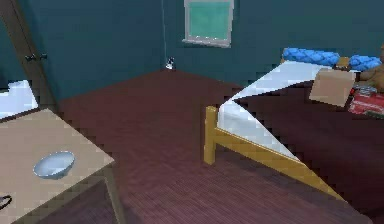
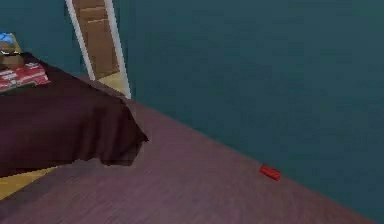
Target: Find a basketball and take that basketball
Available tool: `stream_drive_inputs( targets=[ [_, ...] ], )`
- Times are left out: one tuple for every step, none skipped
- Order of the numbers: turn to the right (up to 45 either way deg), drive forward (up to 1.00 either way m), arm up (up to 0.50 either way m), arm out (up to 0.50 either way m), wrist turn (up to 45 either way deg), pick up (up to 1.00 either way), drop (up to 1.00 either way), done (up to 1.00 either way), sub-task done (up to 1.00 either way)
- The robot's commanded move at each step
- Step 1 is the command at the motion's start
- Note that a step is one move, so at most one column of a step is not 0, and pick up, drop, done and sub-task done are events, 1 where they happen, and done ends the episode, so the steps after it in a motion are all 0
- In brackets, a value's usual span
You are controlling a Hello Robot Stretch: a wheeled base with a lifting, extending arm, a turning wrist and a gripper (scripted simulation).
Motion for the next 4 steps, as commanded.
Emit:
stream_drive_inputs(
  targets=[
    [0.0, 1.00, 0.00, 0.00, 0.0, 0.00, 0.00, 0.00, 0.00],
    [-9.0, 0.00, 0.00, 0.00, 0.0, 0.00, 0.00, 0.00, 0.00],
    [0.0, 0.10, 0.00, 0.00, 0.0, 0.00, 0.00, 0.00, 0.00],
    [-45.0, 0.00, 0.00, 0.00, 0.0, 0.00, 0.00, 0.00, 0.00]
  ],
)
